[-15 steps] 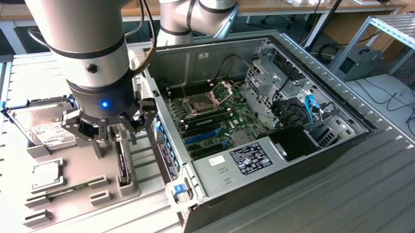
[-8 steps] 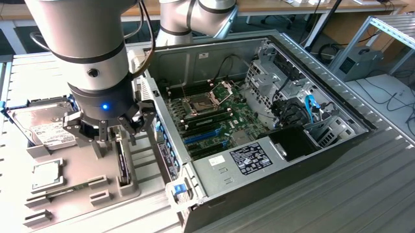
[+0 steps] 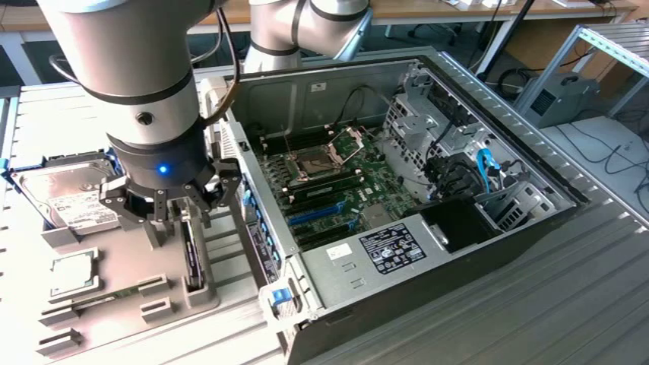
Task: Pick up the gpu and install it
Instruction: 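Pick up the gpu and move the gpu toward the slot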
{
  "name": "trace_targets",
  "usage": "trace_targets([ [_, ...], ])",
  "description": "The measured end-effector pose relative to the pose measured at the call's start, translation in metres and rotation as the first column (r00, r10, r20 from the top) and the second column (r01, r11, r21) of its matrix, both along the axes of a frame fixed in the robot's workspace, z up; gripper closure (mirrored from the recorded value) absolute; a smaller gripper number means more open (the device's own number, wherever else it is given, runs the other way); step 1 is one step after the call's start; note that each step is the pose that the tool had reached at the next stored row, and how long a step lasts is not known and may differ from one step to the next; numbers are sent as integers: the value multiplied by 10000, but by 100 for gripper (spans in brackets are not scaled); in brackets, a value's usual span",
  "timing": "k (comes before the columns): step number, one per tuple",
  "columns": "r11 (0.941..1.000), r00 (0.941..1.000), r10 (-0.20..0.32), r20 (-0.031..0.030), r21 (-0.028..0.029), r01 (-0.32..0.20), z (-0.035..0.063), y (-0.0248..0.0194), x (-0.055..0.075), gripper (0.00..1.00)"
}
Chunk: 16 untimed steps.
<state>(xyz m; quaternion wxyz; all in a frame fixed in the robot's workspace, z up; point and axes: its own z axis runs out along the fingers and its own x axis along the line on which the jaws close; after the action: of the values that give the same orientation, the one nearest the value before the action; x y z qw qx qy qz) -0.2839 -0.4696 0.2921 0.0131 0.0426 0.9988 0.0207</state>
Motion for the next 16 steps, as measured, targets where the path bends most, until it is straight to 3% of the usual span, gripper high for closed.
trace_targets([
  [7,10000,10000,0,-1,-1,0,-87,33,-17,52],
  [16,10000,10000,0,1,0,0,-206,180,-18,52],
])
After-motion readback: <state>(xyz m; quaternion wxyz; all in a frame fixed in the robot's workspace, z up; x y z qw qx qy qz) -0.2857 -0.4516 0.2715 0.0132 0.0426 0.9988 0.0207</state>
